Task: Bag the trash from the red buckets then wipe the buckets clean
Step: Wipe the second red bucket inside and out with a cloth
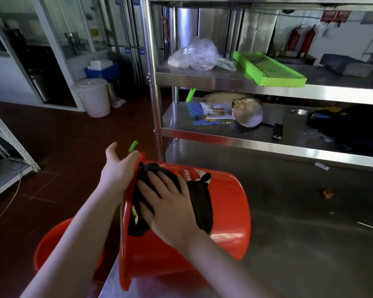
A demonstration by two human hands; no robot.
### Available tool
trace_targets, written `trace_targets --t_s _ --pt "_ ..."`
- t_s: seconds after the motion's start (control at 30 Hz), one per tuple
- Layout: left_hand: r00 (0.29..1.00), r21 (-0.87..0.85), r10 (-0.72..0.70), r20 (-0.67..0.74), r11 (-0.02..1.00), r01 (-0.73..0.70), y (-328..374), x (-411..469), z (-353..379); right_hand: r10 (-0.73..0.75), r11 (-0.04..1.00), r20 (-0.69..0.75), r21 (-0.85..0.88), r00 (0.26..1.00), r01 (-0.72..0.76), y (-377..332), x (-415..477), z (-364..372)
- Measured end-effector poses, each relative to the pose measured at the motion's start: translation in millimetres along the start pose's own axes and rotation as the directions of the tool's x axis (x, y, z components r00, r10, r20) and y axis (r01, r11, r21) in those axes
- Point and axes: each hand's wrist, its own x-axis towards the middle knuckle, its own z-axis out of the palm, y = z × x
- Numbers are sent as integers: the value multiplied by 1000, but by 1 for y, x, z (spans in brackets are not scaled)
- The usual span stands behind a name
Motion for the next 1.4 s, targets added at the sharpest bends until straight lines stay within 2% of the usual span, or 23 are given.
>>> trace_targets --t_s 0.13,0.2,0.27,0.3,0.37,0.4,0.43,0.47,0.53,0.57,0.63,0.73,0.83,0.9,0.93,1.0,1.07,1.1,1.13,1.2,1.27,1.33,1.4 --pt "995 205 47 92 977 -65 10 3 14 -66 998 -9 -6 998 66 20 -28 0" --pt "991 228 80 104 968 -102 5 -6 4 19 1000 -40 -14 999 -20 41 -35 -6" --pt "986 153 86 143 982 -108 -1 -21 -12 204 975 -54 -82 977 -208 69 -36 -16" --pt "983 105 93 156 988 -110 -3 -31 -17 341 934 -34 -102 939 -343 88 -34 -24" --pt "973 50 166 158 983 -176 -10 -51 -20 626 779 112 -41 772 -626 129 -27 -41" --pt "964 41 221 148 973 -229 -13 -62 -18 715 683 180 29 676 -730 145 -22 -49" --pt "954 40 268 135 961 -275 -17 -70 -15 750 623 228 74 621 -779 154 -17 -52" --pt "946 38 299 124 951 -306 -21 -77 -12 748 625 234 66 621 -778 153 -12 -51" --pt "942 8 319 102 947 -322 -29 -82 -8 633 773 122 -37 765 -633 123 -1 -37" --pt "942 -7 323 93 946 -324 -32 -81 -6 526 851 52 -49 849 -524 97 4 -28" --pt "936 7 345 70 938 -347 -35 -75 -5 294 956 -38 1 955 -294 43 11 -11" --pt "932 -2 358 62 934 -358 -35 -71 -6 61 997 12 36 998 -62 8 11 1" --pt "920 6 383 78 923 -385 -40 -76 -8 114 993 5 40 993 -114 44 2 -8" --pt "919 4 387 73 921 -388 -48 -82 -11 323 946 40 -1 946 -323 85 -8 -19" --pt "914 2 400 65 916 -401 -52 -86 -13 451 892 72 -20 890 -451 109 -12 -26" --pt "903 25 425 56 904 -427 -62 -96 -15 675 728 152 19 722 -685 150 -17 -41" --pt "901 45 432 48 900 -434 -70 -102 -12 760 613 227 62 609 -788 164 -13 -48" --pt "902 51 431 40 900 -432 -73 -103 -11 759 621 222 33 612 -783 158 -7 -46" --pt "904 51 427 34 902 -428 -74 -102 -9 726 675 190 -14 661 -737 146 1 -41" --pt "909 36 414 41 909 -415 -74 -98 -9 566 824 113 -30 817 -566 103 20 -25" --pt "920 20 387 65 921 -389 -71 -96 -12 362 930 104 27 926 -366 52 30 -10" --pt "936 -42 334 115 943 -331 -63 -95 -21 239 970 117 26 964 -243 21 31 -3" --pt "941 -96 282 189 959 -268 -47 -89 -31 190 981 65 -46 980 -188 14 23 -2"
